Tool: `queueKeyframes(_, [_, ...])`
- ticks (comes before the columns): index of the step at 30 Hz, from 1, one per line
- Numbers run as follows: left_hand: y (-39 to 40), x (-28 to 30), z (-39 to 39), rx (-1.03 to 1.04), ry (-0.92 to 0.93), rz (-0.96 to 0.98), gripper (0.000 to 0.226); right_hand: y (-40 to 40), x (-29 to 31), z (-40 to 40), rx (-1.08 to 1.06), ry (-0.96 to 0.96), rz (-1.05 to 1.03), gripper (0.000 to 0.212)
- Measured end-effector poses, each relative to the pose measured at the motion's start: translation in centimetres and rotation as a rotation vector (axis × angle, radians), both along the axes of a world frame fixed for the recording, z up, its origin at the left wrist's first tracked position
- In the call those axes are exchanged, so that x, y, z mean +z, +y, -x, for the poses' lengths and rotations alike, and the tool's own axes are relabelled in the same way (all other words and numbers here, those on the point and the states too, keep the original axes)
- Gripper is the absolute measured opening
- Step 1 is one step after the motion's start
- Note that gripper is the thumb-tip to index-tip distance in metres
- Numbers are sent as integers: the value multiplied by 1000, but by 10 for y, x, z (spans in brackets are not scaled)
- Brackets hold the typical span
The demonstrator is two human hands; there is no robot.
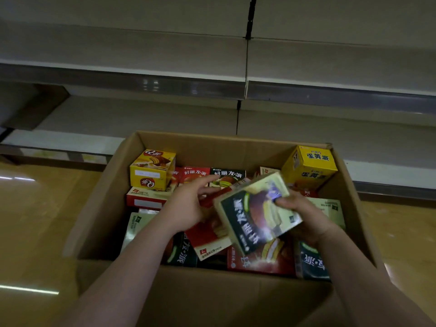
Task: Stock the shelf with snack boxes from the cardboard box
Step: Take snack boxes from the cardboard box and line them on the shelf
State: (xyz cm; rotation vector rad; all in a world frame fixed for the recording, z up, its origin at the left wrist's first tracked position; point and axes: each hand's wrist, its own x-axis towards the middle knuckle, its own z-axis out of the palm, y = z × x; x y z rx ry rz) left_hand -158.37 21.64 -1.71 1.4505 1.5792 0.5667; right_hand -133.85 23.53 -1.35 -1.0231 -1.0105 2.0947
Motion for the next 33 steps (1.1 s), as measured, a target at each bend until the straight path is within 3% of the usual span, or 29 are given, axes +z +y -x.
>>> queueKeyframes(4, [-1, -12, -2, -79, 62, -9, 94, -1, -20, 3, 73, -155, 15, 99])
queueKeyframes(9, [-1, -22, -8, 6, 84, -49, 96, -2, -26, 1, 48, -111, 43, 62])
queueKeyframes(13, [-2, -32, -14, 154, 103, 96, 82, -1, -35, 1, -11, -44, 104, 63])
queueKeyframes(18, [-5, -30, -21, 364, -68, 318, 71, 1, -38, -1, -18, -23, 101, 61])
queueKeyframes(21, [-10, -31, -22, 542, -254, 409, 46, 0, -41, -2, -44, -27, 110, 61])
queueKeyframes(25, [-22, -35, -24, 479, -299, 500, 45, 3, -37, -2, -114, -73, 124, 72])
queueKeyframes(29, [-15, -28, -19, 569, -456, 474, 35, 6, 0, 0, -177, -230, -76, 66])
queueKeyframes(31, [-8, -25, -13, 629, -508, 471, 34, 7, 24, 0, -226, -366, -349, 60])
queueKeyframes(33, [-4, -26, -8, 682, -556, 468, 37, 5, 39, 6, -221, -660, -663, 69])
